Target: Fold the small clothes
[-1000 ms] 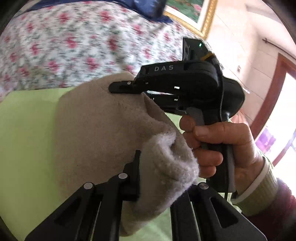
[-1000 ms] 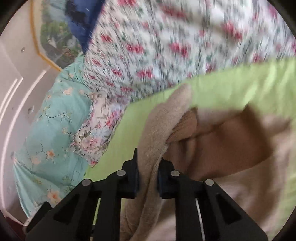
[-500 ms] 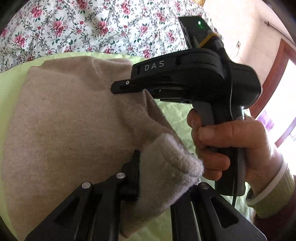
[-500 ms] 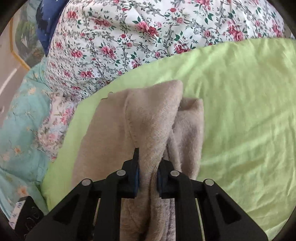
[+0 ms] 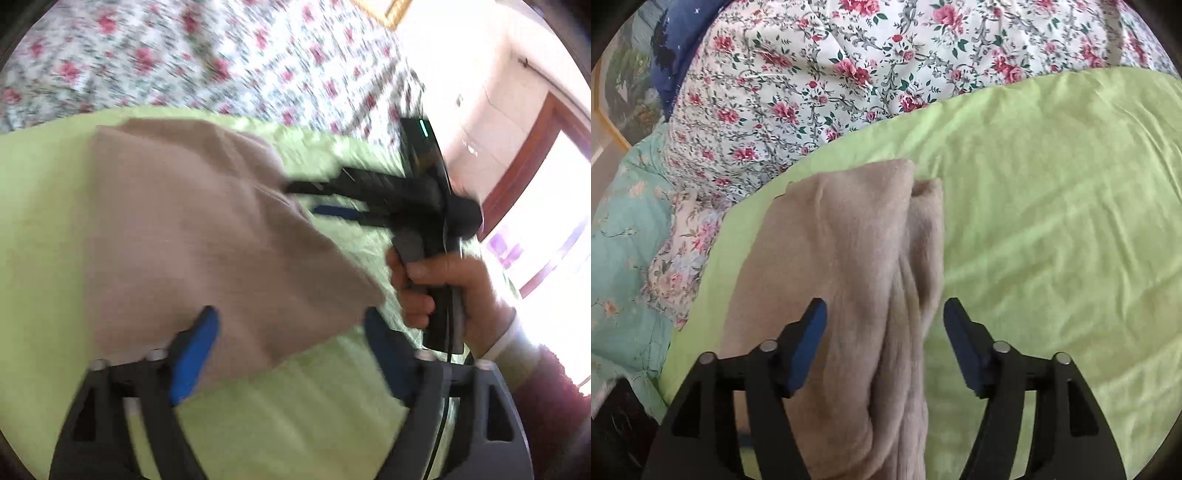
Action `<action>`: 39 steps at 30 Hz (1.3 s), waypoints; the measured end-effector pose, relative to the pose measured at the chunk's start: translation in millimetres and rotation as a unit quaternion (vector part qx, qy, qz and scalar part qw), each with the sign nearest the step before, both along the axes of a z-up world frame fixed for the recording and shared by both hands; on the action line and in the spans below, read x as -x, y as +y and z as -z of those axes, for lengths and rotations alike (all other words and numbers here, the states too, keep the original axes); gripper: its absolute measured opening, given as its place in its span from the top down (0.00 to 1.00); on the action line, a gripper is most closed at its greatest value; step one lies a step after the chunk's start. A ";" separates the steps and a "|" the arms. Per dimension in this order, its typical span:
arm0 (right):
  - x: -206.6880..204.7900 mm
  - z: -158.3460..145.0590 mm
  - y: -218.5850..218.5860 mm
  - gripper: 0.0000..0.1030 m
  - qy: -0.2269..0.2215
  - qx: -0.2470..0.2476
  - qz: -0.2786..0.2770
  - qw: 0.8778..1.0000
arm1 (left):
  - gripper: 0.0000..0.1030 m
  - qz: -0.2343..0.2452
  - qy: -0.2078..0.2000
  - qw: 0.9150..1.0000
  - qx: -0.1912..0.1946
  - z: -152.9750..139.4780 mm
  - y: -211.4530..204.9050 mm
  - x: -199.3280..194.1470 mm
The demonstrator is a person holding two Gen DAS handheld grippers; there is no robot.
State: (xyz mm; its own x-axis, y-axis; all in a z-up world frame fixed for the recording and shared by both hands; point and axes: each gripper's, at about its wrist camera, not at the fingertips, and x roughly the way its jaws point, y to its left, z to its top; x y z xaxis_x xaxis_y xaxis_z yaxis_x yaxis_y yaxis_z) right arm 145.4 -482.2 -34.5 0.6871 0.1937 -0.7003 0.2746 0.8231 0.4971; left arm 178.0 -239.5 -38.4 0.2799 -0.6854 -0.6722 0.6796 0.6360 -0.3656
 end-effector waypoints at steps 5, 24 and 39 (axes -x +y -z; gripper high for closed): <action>7.7 16.6 1.8 0.28 0.011 -0.033 -0.018 0.999 | 0.01 -0.089 0.008 0.996 0.003 -6.1 54.4 -54.9; -20.9 19.4 20.0 0.70 0.005 -0.092 -0.019 0.996 | 0.61 -0.053 0.085 0.995 0.018 27.4 43.4 -139.2; -12.9 -0.1 186.8 0.71 -0.051 -0.119 -0.130 0.983 | 0.66 -0.128 0.010 0.992 -0.008 -27.2 230.8 -28.2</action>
State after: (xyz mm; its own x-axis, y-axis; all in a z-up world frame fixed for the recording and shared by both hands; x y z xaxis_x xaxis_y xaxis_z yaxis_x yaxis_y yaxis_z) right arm 158.3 -295.4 -34.5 0.6562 0.5228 -0.5441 0.0089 0.7157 0.6984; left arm 206.2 -8.8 -11.1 0.4298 -0.5827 -0.6897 0.4878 0.7926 -0.3657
